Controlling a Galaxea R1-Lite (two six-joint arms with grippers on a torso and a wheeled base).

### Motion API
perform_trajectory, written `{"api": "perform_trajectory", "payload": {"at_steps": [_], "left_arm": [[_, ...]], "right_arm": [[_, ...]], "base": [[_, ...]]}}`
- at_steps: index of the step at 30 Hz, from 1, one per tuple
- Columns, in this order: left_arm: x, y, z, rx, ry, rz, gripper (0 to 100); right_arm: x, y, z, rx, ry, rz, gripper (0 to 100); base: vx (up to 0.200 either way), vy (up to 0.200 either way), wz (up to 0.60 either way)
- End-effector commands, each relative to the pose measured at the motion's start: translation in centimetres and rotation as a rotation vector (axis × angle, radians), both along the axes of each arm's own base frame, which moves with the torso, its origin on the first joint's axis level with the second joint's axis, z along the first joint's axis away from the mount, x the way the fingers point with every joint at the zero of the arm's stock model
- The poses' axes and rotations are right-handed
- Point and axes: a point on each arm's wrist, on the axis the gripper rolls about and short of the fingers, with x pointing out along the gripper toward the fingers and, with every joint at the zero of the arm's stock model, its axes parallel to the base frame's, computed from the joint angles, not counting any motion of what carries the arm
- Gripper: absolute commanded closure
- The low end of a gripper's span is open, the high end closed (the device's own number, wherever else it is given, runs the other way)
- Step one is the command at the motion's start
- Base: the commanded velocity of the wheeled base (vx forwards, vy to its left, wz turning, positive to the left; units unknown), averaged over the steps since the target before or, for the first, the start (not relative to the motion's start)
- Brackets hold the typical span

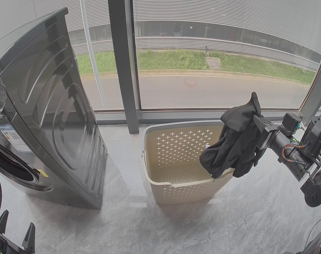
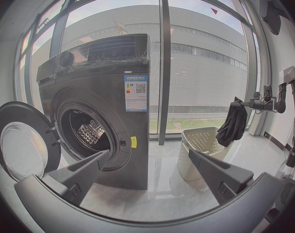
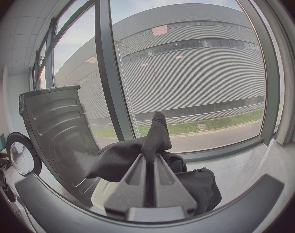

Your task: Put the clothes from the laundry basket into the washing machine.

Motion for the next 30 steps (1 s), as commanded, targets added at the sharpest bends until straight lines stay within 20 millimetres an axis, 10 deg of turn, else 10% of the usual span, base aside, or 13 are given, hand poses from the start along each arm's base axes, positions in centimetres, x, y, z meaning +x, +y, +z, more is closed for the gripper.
{"api": "perform_trajectory", "payload": {"at_steps": [1,21,30], "left_arm": [[0.0,0.0,-0.5,-0.002,0.0,0.001,0],[0.0,0.0,-0.5,0.003,0.0,0.002,0],[0.0,0.0,-0.5,0.0,-0.002,0.002,0]], "right_arm": [[-0.7,0.0,1.3,0.015,-0.047,0.011,100],[-2.0,-0.3,0.6,-0.022,-0.03,0.029,100],[-2.0,-0.3,0.1,-0.023,-0.001,-0.053,100]], "base": [[-0.2,0.0,0.0],[-0.2,0.0,0.0],[0.0,0.067,0.0]]}}
